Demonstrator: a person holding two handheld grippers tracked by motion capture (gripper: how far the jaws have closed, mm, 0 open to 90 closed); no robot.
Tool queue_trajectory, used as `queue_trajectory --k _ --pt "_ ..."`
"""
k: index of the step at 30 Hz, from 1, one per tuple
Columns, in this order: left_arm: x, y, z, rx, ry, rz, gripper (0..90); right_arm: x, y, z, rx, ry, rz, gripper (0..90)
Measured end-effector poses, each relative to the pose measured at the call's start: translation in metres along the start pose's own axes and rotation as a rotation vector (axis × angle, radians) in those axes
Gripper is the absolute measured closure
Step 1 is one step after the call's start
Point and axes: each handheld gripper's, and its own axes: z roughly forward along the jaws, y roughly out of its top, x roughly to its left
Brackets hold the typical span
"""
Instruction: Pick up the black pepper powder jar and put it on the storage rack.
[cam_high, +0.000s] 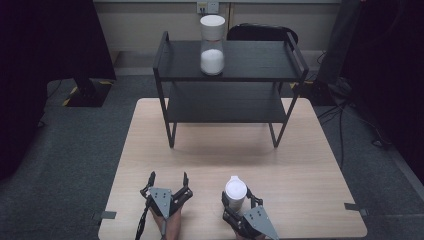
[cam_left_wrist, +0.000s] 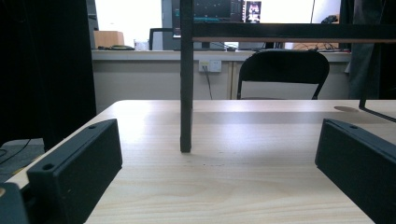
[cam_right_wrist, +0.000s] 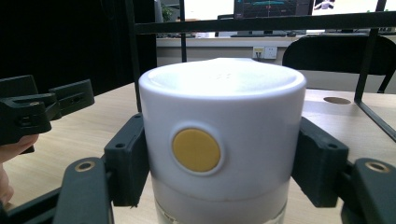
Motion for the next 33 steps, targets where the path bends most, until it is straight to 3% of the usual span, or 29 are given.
queue_trajectory --k 21,33 --pt "0.000 0.000 0.000 0.001 0.000 0.001 0.1 -0.014 0.019 -0.003 0.018 0.036 -0.023 30.0" --pt "0.000 0.000 0.000 0.001 0.001 0.001 0.2 -0.035 0.041 -0.002 0.016 0.111 -0.037 30.1"
